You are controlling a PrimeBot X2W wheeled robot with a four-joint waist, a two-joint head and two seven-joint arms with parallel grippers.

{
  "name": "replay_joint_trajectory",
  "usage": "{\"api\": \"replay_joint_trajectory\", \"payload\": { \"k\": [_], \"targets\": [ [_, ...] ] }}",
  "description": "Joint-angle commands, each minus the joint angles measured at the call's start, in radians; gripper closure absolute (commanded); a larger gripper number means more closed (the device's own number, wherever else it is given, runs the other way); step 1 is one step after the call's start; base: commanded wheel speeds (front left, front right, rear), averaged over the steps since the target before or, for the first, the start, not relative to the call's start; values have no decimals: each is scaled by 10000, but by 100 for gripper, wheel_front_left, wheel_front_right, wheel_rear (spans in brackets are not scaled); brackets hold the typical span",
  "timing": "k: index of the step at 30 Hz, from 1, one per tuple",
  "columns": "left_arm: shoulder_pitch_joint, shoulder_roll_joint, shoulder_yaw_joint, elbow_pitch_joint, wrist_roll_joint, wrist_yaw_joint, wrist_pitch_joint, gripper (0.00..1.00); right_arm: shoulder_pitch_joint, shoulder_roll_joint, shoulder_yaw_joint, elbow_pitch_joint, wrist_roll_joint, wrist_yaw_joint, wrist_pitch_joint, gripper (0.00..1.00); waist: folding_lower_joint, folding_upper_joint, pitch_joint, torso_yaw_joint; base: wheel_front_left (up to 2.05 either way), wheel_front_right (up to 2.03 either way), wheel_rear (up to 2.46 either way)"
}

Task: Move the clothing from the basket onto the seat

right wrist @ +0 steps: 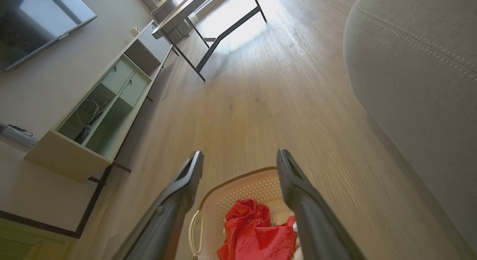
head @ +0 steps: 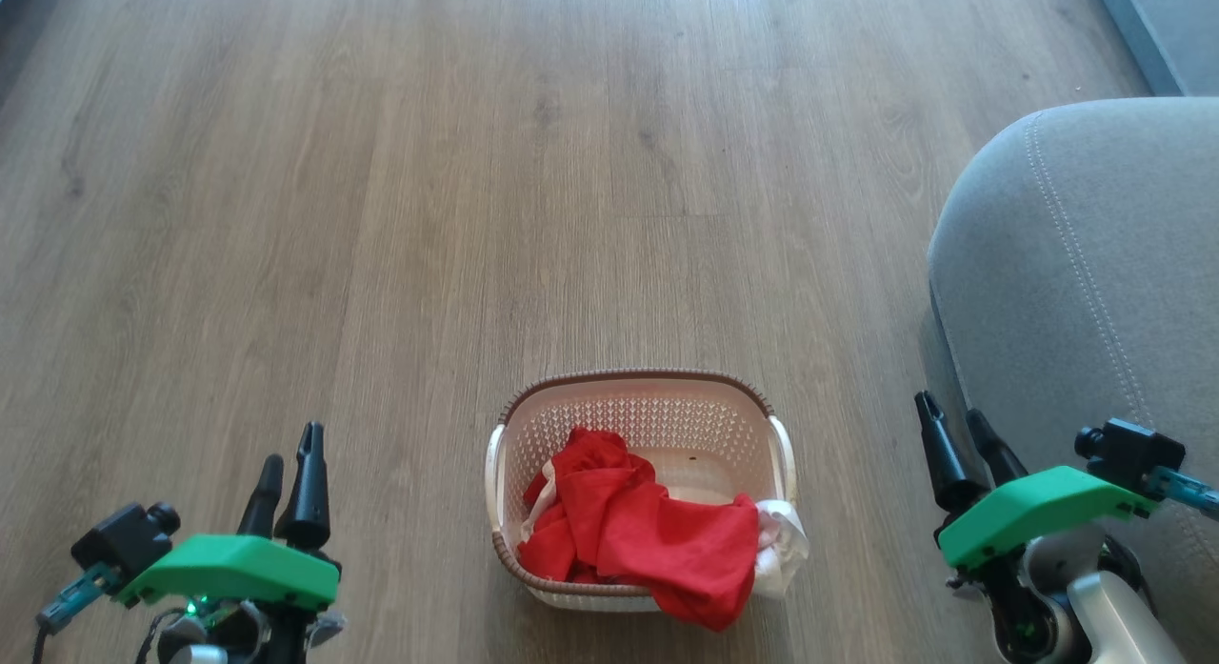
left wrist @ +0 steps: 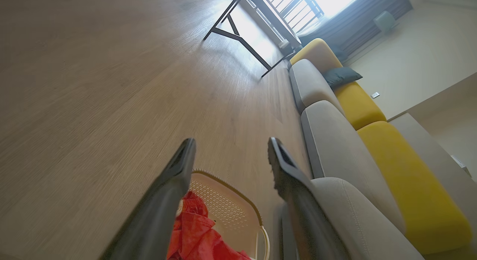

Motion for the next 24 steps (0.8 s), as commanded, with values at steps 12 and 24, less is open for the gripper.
{"api": "replay_joint_trajectory", "payload": {
  "k": [12,24],
  "targets": [
    [-529,207,352,-438,1776,-106,-502,0,-285,-1112,737,-1160,-1613,45,-518,0,-1,0,60,-47,0,0,0],
    [-564,160,542,-541,3182,-124,-859,0,-335,-1990,1644,-1860,-2237,52,-870,0,-1,0,105,-97,0,0,0]
  ]
}}
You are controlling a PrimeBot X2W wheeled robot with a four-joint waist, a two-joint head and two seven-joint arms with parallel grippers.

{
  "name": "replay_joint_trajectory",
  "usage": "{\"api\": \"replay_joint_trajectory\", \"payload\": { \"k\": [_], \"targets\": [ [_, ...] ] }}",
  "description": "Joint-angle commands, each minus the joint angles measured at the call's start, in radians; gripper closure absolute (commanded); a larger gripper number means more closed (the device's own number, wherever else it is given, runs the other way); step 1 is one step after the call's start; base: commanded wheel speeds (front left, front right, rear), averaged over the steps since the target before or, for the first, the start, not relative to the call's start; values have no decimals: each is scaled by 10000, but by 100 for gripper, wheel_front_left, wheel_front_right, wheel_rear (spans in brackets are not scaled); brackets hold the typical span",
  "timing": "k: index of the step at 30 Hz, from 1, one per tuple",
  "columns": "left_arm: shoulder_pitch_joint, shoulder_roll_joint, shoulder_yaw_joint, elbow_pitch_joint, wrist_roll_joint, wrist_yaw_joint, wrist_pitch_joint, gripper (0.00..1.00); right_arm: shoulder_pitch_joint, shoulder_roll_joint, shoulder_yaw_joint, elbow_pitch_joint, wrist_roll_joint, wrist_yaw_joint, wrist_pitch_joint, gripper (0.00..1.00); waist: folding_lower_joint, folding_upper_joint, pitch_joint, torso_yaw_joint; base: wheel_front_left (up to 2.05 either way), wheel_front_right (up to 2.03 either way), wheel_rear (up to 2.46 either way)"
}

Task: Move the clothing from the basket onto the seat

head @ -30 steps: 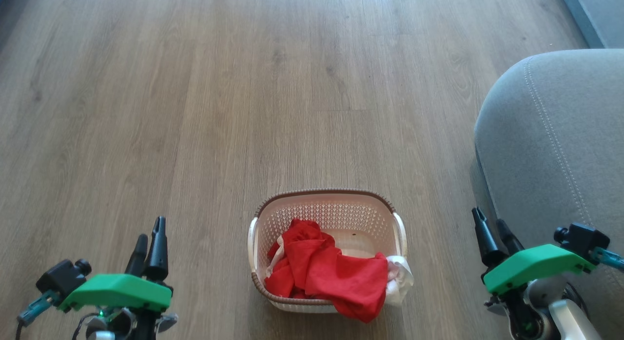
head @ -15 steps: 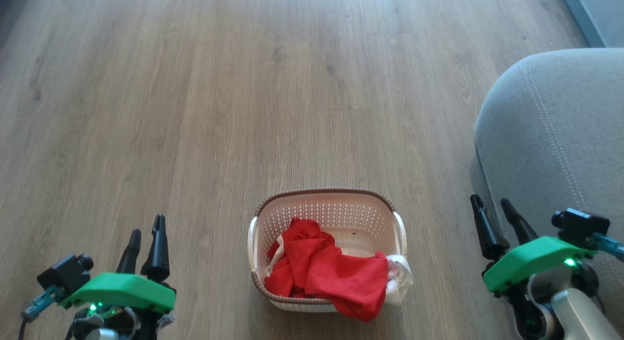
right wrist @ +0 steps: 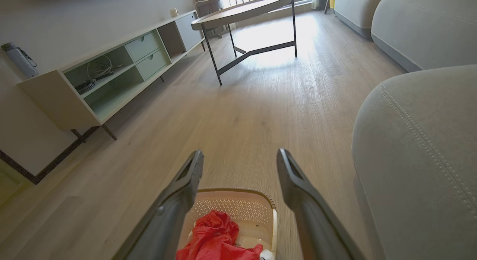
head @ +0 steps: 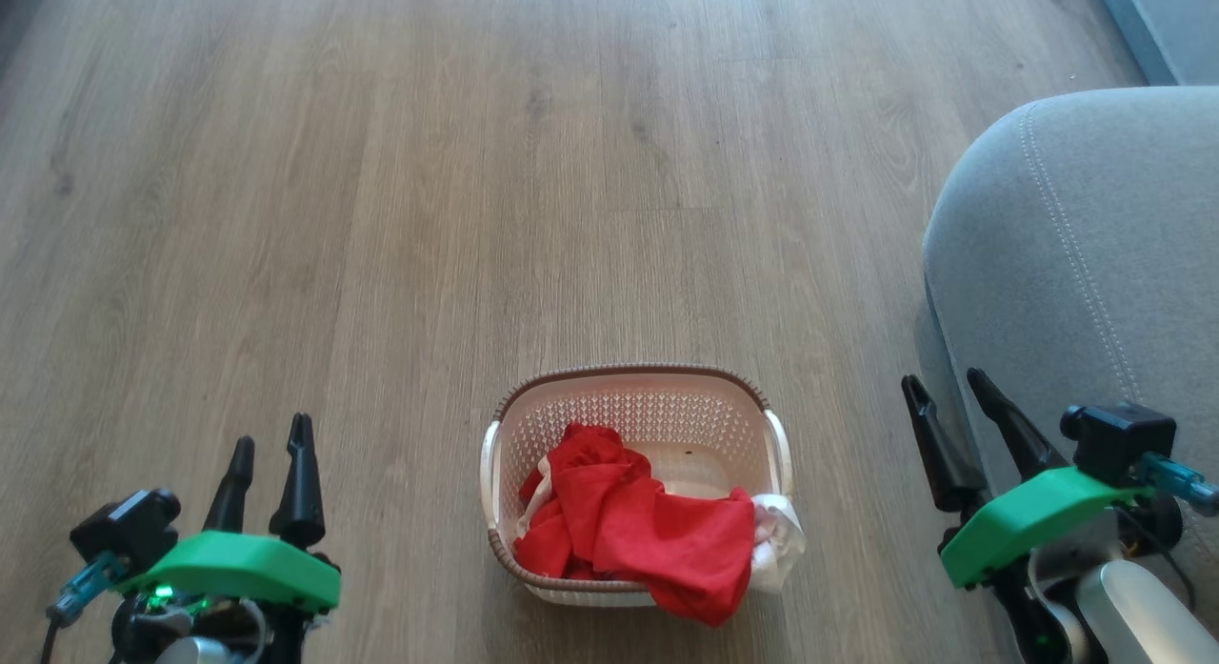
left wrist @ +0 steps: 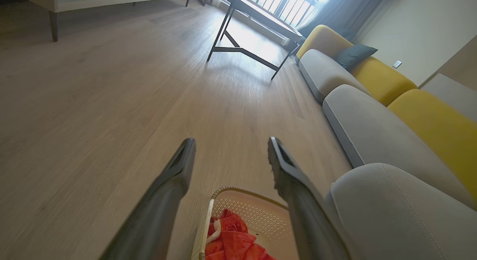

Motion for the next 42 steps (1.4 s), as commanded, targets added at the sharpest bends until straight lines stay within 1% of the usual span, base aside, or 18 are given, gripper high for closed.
{"api": "replay_joint_trajectory", "payload": {
  "k": [1,5,9,16,19,24,27,35,42],
  "targets": [
    [-566,142,271,-386,378,-39,-156,0,-364,-415,214,-496,-340,52,-184,0,-1,0,1,1,0,0,0],
    [-584,128,311,-399,841,-43,-275,0,-382,-696,447,-753,-713,54,-302,0,-1,0,17,2,0,0,0],
    [-586,116,344,-420,1317,-48,-394,0,-323,-831,483,-830,-1099,57,-419,0,-1,0,23,-5,0,0,0],
    [-591,111,381,-423,2162,-54,-602,0,-81,-710,-173,-192,-1504,61,-624,0,-1,0,17,-7,0,0,0],
    [-582,117,390,-422,2398,-55,-661,0,-37,-725,-243,-105,-1683,62,-683,0,-1,0,20,-2,0,0,0],
    [-552,190,446,-383,2966,-59,-809,0,48,-956,-116,-101,-1892,65,-829,0,-1,0,38,-7,0,0,0],
    [-541,193,491,-390,3345,-61,-898,0,77,-1108,-213,-160,-2015,66,-917,0,-1,0,60,-11,0,0,0],
    [-529,186,569,-366,4320,-66,-1136,0,238,-1295,-401,-203,-2783,71,-1151,0,-1,0,84,-27,0,0,0],
    [-525,231,594,-258,4351,-66,-1148,0,341,-1234,-679,-158,-2842,71,-1163,0,-1,0,81,-35,0,0,0]
  ]
}}
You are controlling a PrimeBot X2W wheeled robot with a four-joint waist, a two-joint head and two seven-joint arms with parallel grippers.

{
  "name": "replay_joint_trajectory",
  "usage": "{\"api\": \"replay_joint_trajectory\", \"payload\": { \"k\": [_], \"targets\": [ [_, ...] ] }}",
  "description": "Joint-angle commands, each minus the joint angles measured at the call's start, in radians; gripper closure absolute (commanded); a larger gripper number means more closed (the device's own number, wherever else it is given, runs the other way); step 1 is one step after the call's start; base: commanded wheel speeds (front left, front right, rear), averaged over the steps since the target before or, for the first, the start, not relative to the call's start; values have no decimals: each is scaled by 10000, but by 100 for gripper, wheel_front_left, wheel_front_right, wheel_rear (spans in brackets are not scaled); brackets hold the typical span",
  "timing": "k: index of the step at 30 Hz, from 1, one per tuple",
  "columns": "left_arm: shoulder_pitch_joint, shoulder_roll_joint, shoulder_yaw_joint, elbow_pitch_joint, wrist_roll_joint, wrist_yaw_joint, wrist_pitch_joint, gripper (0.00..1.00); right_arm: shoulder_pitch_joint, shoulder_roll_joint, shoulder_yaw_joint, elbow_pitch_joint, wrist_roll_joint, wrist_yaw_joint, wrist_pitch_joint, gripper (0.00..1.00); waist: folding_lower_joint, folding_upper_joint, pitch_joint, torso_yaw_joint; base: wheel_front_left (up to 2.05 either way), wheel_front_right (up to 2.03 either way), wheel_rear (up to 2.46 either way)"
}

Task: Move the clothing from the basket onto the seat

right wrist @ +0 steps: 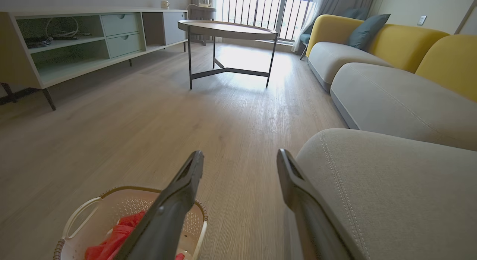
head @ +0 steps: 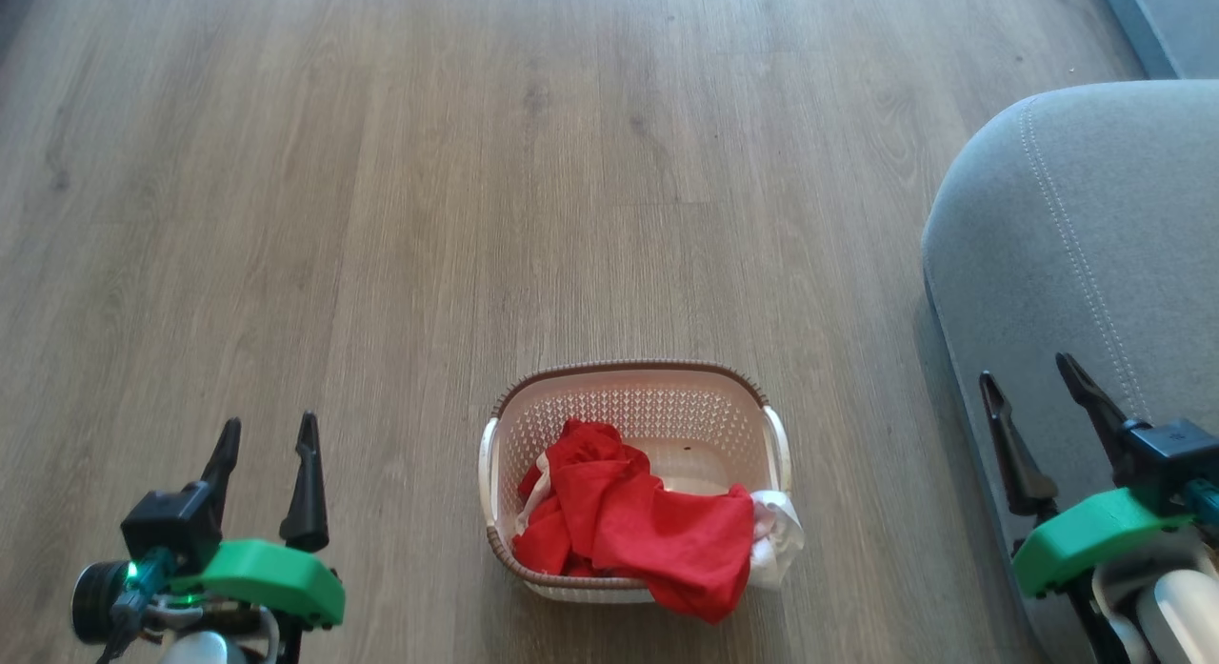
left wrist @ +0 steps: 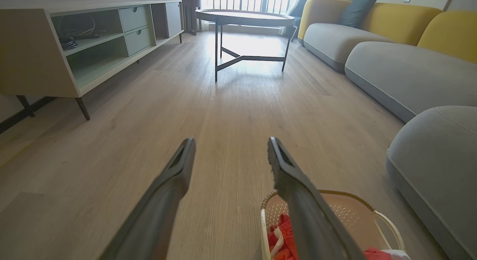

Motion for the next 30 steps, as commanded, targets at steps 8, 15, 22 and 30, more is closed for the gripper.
{"api": "replay_joint_trajectory", "payload": {
  "k": [8,15,22,30],
  "targets": [
    [-513,270,368,-158,33,-61,-95,0,101,-293,-190,-272,-91,71,-122,0,0,0,-5,12,0,0,0],
    [-506,266,380,-140,44,-61,-95,0,116,-277,-223,-231,-100,71,-122,0,0,0,-6,15,0,0,0],
    [-525,253,390,-212,64,-61,-95,0,69,-285,-260,-273,-111,71,-122,0,0,0,187,-1,0,0,0],
    [-1197,241,206,-447,113,-61,-95,0,-456,-161,-717,-605,-255,71,-122,0,0,0,1737,-38,0,0,0]
  ]
}}
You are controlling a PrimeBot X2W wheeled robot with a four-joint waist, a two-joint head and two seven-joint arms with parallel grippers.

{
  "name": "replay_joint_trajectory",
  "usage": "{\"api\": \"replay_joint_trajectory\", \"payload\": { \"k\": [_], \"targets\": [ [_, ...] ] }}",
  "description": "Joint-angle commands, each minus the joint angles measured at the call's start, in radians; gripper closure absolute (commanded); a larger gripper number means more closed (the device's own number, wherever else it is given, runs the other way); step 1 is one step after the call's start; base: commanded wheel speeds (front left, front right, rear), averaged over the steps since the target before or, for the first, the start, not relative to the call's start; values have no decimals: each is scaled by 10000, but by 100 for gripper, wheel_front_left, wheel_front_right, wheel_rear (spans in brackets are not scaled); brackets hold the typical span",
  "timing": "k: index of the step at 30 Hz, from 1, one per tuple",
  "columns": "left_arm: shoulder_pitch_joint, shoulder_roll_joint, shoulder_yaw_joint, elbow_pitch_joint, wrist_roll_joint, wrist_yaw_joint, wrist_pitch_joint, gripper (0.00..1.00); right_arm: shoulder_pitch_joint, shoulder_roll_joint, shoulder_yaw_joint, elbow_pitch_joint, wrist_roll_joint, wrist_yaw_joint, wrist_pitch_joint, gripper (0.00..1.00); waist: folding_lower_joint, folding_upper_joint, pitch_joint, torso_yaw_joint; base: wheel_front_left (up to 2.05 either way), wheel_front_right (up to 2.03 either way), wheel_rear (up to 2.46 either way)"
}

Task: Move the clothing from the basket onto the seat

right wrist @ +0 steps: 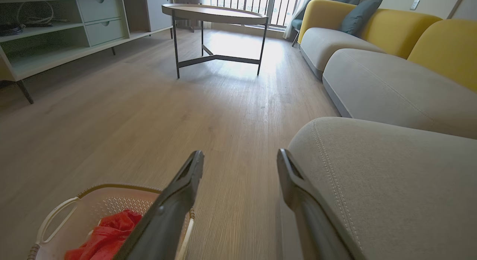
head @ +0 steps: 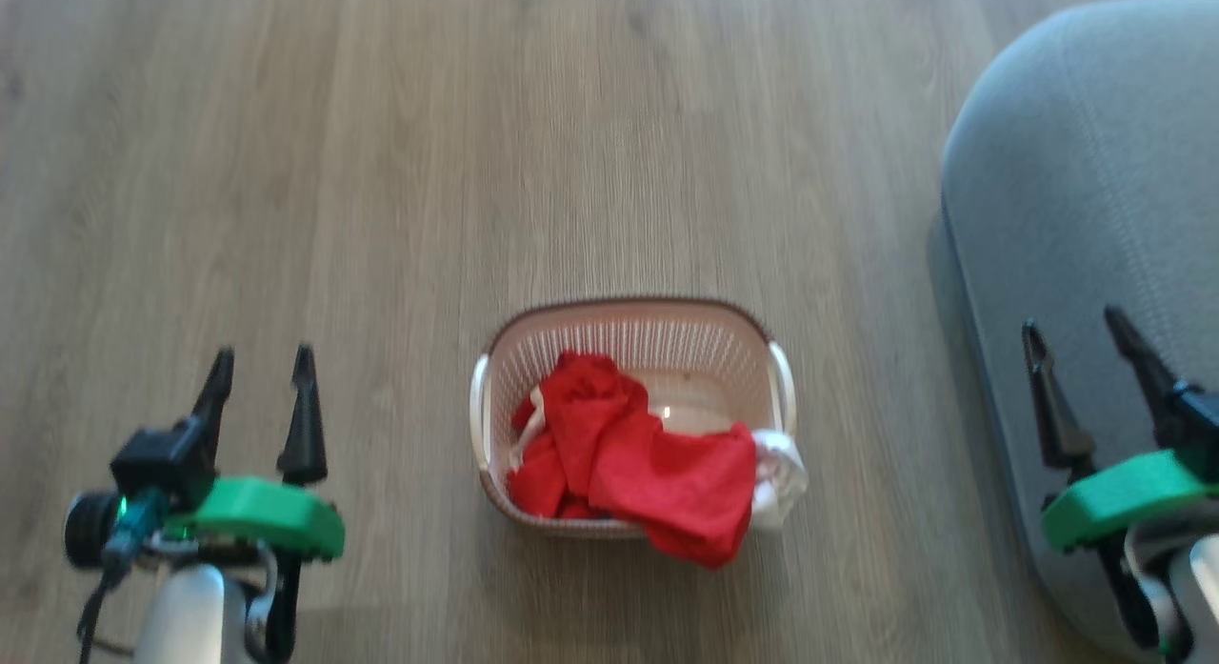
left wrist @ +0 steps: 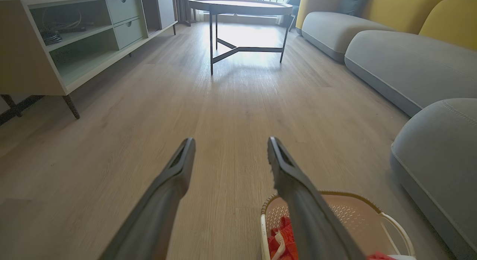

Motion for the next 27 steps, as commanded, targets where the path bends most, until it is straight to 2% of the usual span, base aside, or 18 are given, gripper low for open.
{"api": "replay_joint_trajectory", "payload": {
  "k": [1,6,9,12,20,27],
  "targets": [
    [-662,168,216,-399,120,-61,-93,0,-461,-171,-34,-379,-104,71,-122,0,0,0,831,-21,0,0,0],
    [-1491,117,-130,-560,202,-61,-93,0,-1147,-54,-310,-678,-247,71,-122,0,0,0,2287,-76,0,0,0],
    [-2304,70,-649,-592,324,-61,-93,0,-1882,58,-463,-940,-380,71,-122,0,0,0,3471,-159,0,0,0],
    [-2894,46,-1097,-487,437,-61,-93,0,-2398,175,-482,-1099,-475,71,-122,0,0,0,4168,-282,0,0,0],
    [-4449,-8,-2642,645,771,-61,-46,0,-3305,534,-384,-1347,-632,71,-122,0,0,0,5229,-686,0,0,0],
    [-6124,-62,-3857,2262,1065,66,1184,0,-3830,796,-193,-1500,-627,71,-122,0,0,0,5846,-1193,0,0,0]
  ]
}}
